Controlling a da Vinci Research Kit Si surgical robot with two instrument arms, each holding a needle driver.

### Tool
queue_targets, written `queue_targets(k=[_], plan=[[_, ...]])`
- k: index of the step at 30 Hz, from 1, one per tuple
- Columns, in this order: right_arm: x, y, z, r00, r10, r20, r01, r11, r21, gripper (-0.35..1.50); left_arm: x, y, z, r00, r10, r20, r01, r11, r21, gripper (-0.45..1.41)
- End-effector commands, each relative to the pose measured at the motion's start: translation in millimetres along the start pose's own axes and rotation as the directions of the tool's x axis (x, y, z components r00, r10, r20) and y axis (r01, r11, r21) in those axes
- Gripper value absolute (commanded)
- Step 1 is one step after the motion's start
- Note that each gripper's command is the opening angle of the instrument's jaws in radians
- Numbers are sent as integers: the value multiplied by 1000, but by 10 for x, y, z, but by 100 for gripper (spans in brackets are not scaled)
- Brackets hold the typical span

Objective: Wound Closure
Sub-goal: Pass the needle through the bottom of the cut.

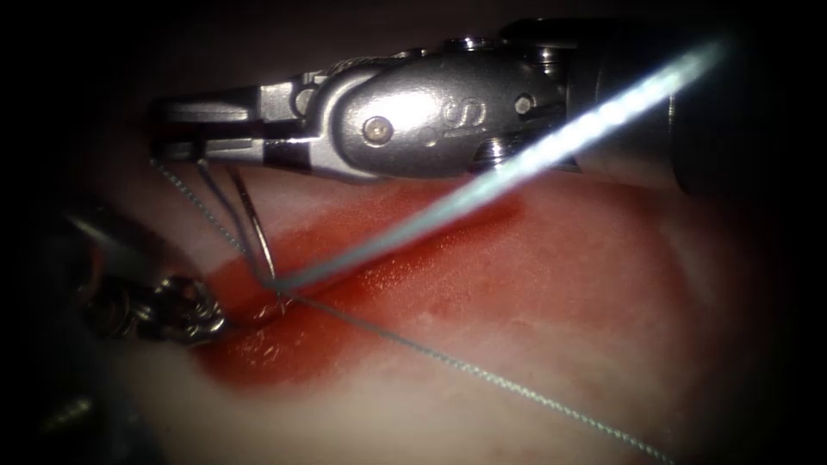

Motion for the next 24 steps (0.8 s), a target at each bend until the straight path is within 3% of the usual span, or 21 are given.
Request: queue_targets(k=[1,24], plan=[[0,11,11,1000,-5,-4,5,1000,-3,-35,-11,-3,-3,1000,4,5,-4,1000,0,-45],[4,4,24,997,-57,-59,55,998,-41,-35,-12,-3,-3,1000,4,5,-4,1000,0,-45]])
